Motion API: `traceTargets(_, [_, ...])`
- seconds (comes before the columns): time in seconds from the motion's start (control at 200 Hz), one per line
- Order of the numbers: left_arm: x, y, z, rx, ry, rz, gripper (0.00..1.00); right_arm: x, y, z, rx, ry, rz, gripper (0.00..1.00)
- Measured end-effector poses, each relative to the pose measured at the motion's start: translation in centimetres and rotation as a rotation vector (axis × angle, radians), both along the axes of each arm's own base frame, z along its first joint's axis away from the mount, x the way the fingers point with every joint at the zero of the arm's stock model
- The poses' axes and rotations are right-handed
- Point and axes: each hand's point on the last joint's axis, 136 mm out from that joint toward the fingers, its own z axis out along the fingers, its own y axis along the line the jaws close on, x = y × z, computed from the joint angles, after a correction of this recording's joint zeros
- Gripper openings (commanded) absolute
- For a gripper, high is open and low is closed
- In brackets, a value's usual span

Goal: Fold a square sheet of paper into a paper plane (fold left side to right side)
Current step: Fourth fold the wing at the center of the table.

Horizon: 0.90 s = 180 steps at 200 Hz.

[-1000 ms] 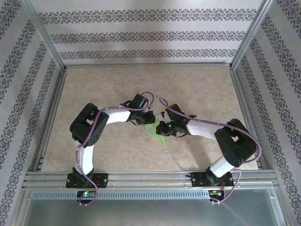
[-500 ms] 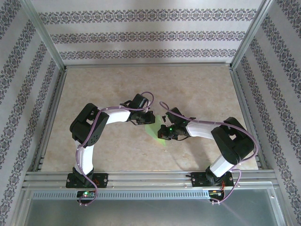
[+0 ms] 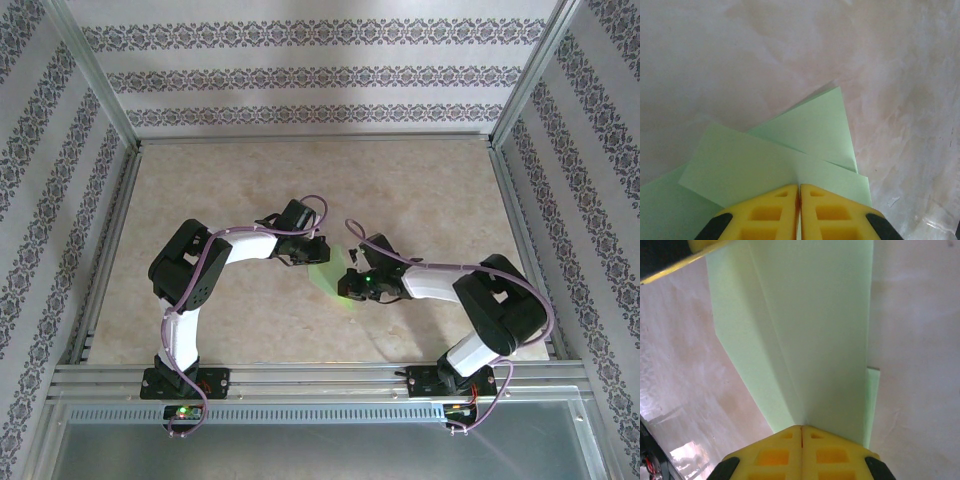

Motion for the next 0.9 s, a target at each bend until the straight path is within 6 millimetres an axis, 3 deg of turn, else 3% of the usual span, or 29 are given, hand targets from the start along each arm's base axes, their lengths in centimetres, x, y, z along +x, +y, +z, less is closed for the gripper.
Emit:
traceTargets(0.63, [0.0,0.1,-0.1,0.002,0.000,0.000,0.11,-4.7,-2.6,0.6,0.014,0.050,-0.003,0.00])
traceTargets(0.745, [0.2,0.3,-0.1,0.002,0.000,0.005,0.11,-4.4,-2.6,2.2,0.040,0.036,-0.009,0.00])
traceTargets(0.899, [0.2,0.3,-0.1,0.004,-0.001,0.007,0.11,-2.0,-1.3,4.5,0.078,-0.013,-0.013,0.00])
